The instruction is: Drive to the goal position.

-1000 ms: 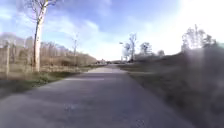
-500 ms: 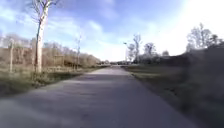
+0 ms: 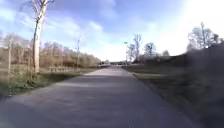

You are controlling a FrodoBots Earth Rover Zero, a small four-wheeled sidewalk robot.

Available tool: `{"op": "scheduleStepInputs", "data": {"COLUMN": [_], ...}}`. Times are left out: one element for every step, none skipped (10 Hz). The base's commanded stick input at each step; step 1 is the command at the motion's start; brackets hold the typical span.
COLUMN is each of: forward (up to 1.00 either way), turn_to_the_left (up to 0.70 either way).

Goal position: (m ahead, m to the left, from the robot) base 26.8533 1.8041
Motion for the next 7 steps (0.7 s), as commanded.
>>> {"op": "scheduleStepInputs", "data": {"forward": [1.00,1.00,1.00,1.00,1.00,1.00,1.00], "turn_to_the_left": [0.00,0.00,0.00,0.00,0.00,0.00,0.00]}}
